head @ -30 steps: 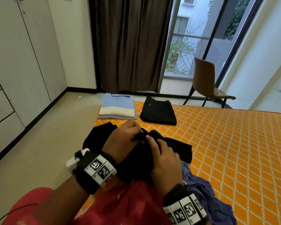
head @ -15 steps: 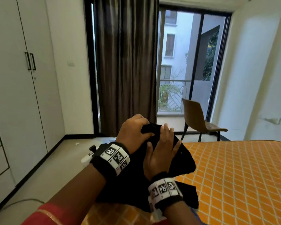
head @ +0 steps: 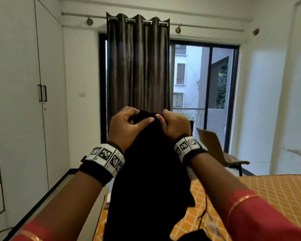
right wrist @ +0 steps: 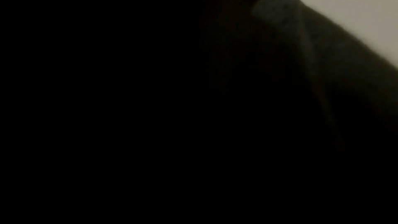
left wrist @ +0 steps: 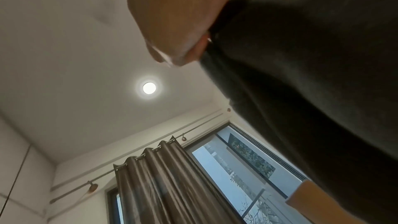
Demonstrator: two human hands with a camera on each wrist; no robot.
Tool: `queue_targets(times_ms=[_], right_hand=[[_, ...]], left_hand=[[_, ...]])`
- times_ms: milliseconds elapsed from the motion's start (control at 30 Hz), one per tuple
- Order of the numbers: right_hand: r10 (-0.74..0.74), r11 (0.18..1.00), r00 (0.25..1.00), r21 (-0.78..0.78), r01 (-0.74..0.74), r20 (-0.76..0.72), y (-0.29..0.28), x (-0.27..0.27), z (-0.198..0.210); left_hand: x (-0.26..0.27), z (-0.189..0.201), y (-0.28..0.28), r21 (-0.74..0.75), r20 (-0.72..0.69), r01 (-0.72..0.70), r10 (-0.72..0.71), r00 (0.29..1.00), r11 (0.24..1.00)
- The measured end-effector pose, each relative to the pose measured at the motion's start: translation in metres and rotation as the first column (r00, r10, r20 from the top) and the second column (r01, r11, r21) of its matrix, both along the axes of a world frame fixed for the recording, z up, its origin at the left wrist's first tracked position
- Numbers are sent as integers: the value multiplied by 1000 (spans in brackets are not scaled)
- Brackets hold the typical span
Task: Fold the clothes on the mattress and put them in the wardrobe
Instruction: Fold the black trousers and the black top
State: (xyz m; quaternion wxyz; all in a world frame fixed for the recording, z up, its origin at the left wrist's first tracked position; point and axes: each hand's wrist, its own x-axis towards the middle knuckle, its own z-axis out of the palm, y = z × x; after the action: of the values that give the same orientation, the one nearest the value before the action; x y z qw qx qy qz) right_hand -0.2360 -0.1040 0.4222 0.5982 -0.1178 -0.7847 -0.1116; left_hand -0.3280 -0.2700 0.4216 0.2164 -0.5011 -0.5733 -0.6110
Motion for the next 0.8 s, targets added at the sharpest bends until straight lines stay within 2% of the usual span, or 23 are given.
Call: queue_targets(times_ms=[100, 200, 300, 367, 467, 533, 567, 600, 667, 733, 800], right_hand=[[23, 981, 999, 190, -31, 43, 2, 1, 48], [24, 955, 999, 295, -35, 41, 2, 2, 77], [18, 934, 999, 356, -33, 47, 3, 2, 88], [-3, 933, 997, 359, -23, 72, 3, 2, 89], [-76, 947, 993, 318, 42, 95, 3, 1, 95], [-112, 951, 991, 298, 85, 77, -1, 1, 112], [-114, 948, 992, 303, 91, 59, -4, 1, 123], [-109, 945, 993, 314, 92, 37, -8, 2, 135], [-107, 940, 994, 328, 98, 8, -19, 5, 159], [-117, 933, 993, 344, 111, -2, -26, 10, 178], [-114, 928, 993, 356, 111, -14, -30, 14, 190]], left_hand=[[-21, 8, -8, -30, 101, 145, -142, 985, 989], [-20, 16, -17, -44, 272, 435, -408, 871, 899], [-16, 32, -19, -86, 286, 506, -465, 838, 858], [-21, 46, -18, -79, 246, 446, -416, 875, 891], [-30, 70, -13, -95, 10, 138, -138, 990, 986], [-30, 86, -11, -17, -145, -64, 61, 988, 998], [-28, 94, -11, 41, -168, -87, 93, 981, 995], [-25, 100, -12, 88, -154, -53, 66, 986, 995], [-19, 103, -17, 132, -71, 121, -112, 991, 984], [-23, 89, -18, 136, 43, 316, -324, 945, 939], [-32, 68, -16, 99, 121, 420, -430, 895, 902]])
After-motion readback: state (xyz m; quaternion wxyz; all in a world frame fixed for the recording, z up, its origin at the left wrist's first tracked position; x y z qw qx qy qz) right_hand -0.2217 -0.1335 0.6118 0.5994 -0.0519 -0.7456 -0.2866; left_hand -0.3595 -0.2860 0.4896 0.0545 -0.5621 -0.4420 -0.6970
